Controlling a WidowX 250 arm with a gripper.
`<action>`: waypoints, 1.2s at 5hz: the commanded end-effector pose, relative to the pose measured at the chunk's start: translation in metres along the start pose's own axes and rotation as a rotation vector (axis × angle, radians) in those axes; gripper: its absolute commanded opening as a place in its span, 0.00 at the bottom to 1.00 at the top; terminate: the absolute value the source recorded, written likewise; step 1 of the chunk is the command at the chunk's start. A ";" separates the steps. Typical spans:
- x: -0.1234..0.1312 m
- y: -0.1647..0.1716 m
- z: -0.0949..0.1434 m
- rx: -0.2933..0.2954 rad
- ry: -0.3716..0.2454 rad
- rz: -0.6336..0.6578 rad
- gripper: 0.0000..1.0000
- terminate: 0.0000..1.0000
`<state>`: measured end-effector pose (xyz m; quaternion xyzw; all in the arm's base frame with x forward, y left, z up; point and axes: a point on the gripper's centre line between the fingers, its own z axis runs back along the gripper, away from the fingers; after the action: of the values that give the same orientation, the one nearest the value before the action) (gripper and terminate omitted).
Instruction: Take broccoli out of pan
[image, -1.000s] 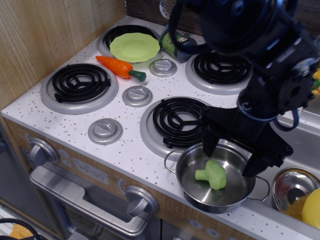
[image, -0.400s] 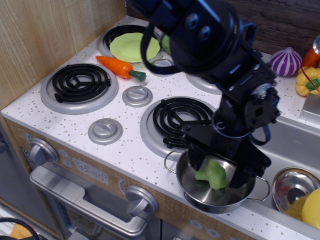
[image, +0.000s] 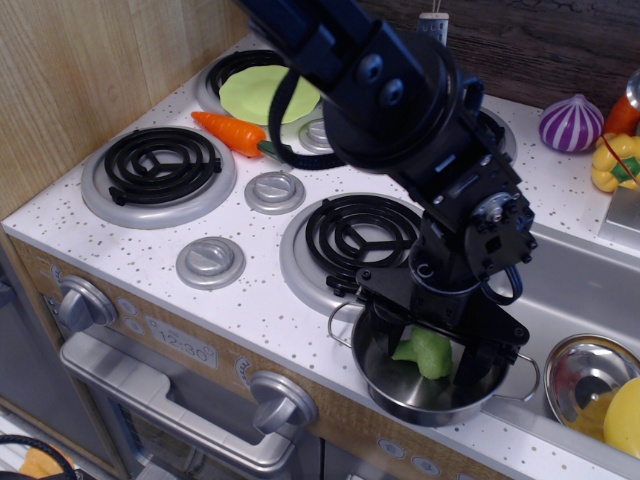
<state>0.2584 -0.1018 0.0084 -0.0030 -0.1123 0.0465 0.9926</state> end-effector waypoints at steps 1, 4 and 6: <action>0.006 -0.001 -0.001 -0.016 -0.018 0.030 0.00 0.00; 0.026 0.003 0.045 0.039 0.010 -0.018 0.00 0.00; 0.052 0.050 0.076 0.109 0.081 -0.108 0.00 0.00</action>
<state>0.2870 -0.0284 0.0744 0.0601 -0.0432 -0.0376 0.9965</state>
